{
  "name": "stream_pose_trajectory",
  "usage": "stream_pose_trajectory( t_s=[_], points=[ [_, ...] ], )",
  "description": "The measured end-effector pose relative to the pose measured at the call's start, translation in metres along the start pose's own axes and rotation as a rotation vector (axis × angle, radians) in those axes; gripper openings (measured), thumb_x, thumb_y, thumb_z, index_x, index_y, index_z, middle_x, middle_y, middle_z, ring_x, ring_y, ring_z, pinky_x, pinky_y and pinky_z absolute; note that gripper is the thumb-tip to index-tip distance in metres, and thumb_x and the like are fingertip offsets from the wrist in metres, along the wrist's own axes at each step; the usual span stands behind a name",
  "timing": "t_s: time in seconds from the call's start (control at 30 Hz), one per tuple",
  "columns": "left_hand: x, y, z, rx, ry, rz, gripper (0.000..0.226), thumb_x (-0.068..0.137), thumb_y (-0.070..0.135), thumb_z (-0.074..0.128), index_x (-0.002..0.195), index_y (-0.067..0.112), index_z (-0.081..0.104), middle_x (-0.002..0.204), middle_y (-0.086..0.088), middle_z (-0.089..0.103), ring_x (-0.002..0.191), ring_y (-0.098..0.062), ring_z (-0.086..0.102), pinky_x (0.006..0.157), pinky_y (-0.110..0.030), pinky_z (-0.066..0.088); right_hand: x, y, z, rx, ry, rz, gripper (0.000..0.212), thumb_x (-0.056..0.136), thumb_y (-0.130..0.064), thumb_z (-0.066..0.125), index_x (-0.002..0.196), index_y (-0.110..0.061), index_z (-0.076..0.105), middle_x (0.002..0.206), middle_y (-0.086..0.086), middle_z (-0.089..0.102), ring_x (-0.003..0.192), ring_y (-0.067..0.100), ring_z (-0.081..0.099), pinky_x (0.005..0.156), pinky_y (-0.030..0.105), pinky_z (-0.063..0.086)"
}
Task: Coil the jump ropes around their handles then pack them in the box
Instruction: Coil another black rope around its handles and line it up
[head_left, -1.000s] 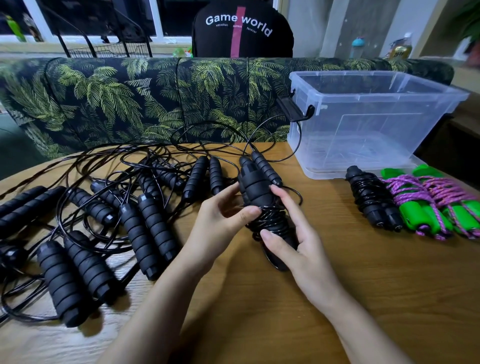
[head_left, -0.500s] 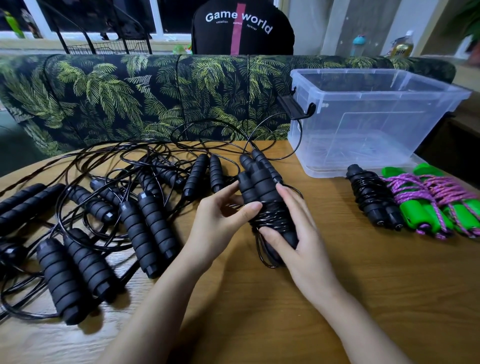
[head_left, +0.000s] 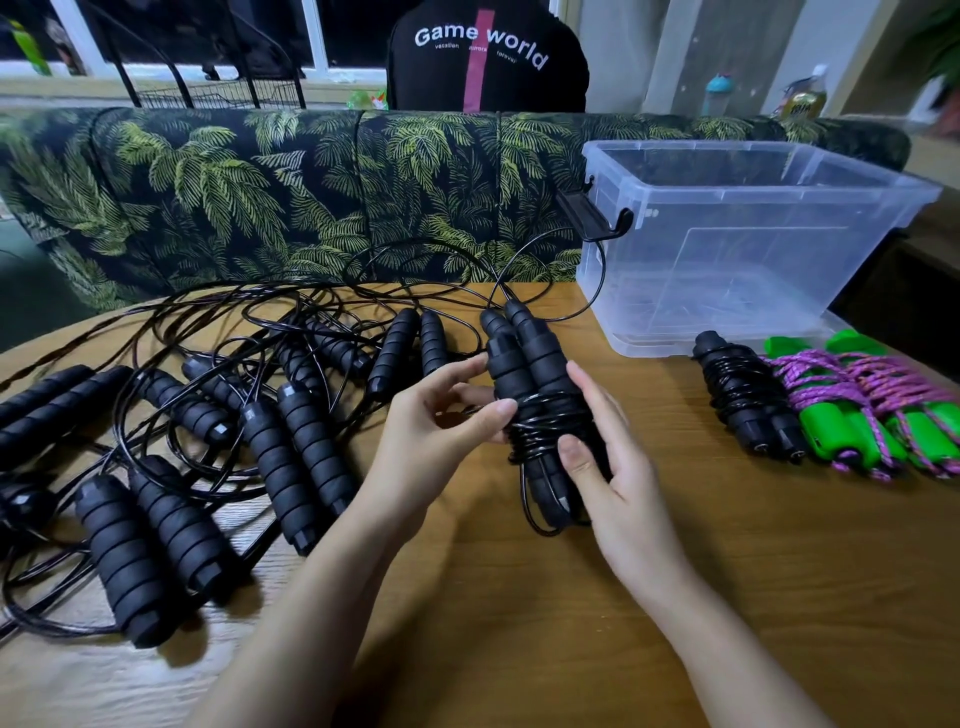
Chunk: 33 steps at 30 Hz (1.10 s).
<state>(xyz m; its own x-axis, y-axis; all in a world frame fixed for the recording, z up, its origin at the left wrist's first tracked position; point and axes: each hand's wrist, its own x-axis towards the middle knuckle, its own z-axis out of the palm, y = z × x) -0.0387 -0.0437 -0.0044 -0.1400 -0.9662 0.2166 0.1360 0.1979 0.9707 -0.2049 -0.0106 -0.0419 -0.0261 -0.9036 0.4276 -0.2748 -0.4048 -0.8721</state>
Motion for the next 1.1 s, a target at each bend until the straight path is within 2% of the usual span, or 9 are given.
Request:
stream_pose_trajectory(
  t_s=[0.13,0.27,0.43,0.63,0.73,0.83,0.97,1.0,1.1],
  points=[
    [0.000,-0.003,0.003,0.005,0.062,0.021,0.042,0.080,0.002,0.075,0.113,0.024,0.061,0.078,0.002,0.072,0.074,-0.010,0.069,0.069,-0.018,0.054,-0.002,0.005,0.001,-0.249,0.075,-0.082,0.052,0.099,-0.037,0.044,0.151,-0.030,0.036,0.151,-0.016,0.033,0.141,0.011,0.033,0.116,0.032,0.031],
    [-0.001,-0.005,0.006,0.099,0.110,0.061,0.049,0.075,0.004,0.081,0.120,0.011,0.064,0.082,-0.003,0.070,0.071,-0.009,0.069,0.067,-0.015,0.052,-0.004,0.001,0.006,-0.411,0.046,-0.134,0.054,0.097,-0.045,0.036,0.149,-0.049,0.027,0.151,-0.014,0.032,0.139,0.010,0.035,0.103,0.016,0.033],
    [-0.003,-0.009,0.009,0.142,0.132,0.071,0.056,0.061,0.024,0.085,0.114,0.023,0.067,0.086,-0.005,0.070,0.074,-0.025,0.069,0.076,-0.035,0.059,-0.008,0.001,0.012,-0.623,0.072,-0.127,0.081,0.081,-0.061,0.051,0.153,-0.036,0.023,0.154,-0.006,0.030,0.137,0.018,0.040,0.084,0.034,0.055],
    [-0.005,-0.012,0.015,0.158,0.050,0.064,0.060,0.059,0.020,0.086,0.114,0.032,0.064,0.086,0.009,0.064,0.065,-0.011,0.063,0.067,-0.028,0.057,-0.007,-0.002,0.010,-0.754,0.109,-0.042,0.103,0.066,-0.064,0.066,0.154,-0.033,0.024,0.150,-0.009,0.036,0.120,0.020,0.058,0.062,0.032,0.053],
    [-0.006,-0.015,0.015,0.188,0.003,0.088,0.067,0.058,0.025,0.084,0.121,0.029,0.062,0.094,0.003,0.063,0.068,-0.008,0.065,0.070,-0.028,0.059,-0.007,0.002,0.009,-0.710,0.133,-0.020,0.096,0.072,-0.051,0.075,0.153,-0.035,0.025,0.149,-0.011,0.039,0.118,0.020,0.060,0.064,0.036,0.055],
    [-0.003,-0.017,0.010,0.240,-0.050,0.161,0.069,0.064,0.027,0.082,0.128,0.028,0.058,0.101,-0.004,0.063,0.073,-0.009,0.065,0.075,-0.019,0.054,-0.006,0.006,0.007,-0.600,0.148,-0.016,0.093,0.074,-0.039,0.081,0.152,-0.035,0.030,0.149,-0.012,0.042,0.118,0.017,0.058,0.073,0.038,0.057],
    [0.001,-0.019,0.004,0.266,-0.082,0.242,0.059,0.074,0.023,0.078,0.129,0.028,0.057,0.101,-0.009,0.063,0.079,-0.009,0.066,0.081,-0.017,0.051,-0.003,0.006,0.005,-0.331,0.109,0.036,0.095,0.070,-0.026,0.087,0.150,-0.034,0.035,0.147,-0.013,0.047,0.126,0.002,0.049,0.097,0.017,0.043],
    [0.002,-0.018,0.004,0.249,-0.066,0.249,0.055,0.075,0.020,0.077,0.127,0.027,0.059,0.100,-0.011,0.064,0.080,-0.009,0.066,0.081,-0.017,0.052,-0.003,0.005,0.005,-0.243,0.097,0.065,0.095,0.070,-0.024,0.088,0.149,-0.036,0.036,0.144,-0.015,0.050,0.127,0.000,0.049,0.101,0.017,0.042],
    [0.003,-0.016,0.002,0.151,0.001,0.224,0.042,0.074,0.015,0.076,0.115,0.020,0.068,0.087,-0.002,0.071,0.078,-0.011,0.067,0.079,-0.023,0.056,-0.003,-0.002,0.005,-0.053,0.070,0.139,0.092,0.070,-0.016,0.087,0.145,-0.041,0.038,0.127,-0.034,0.057,0.120,-0.010,0.052,0.098,0.013,0.041]
  ],
)
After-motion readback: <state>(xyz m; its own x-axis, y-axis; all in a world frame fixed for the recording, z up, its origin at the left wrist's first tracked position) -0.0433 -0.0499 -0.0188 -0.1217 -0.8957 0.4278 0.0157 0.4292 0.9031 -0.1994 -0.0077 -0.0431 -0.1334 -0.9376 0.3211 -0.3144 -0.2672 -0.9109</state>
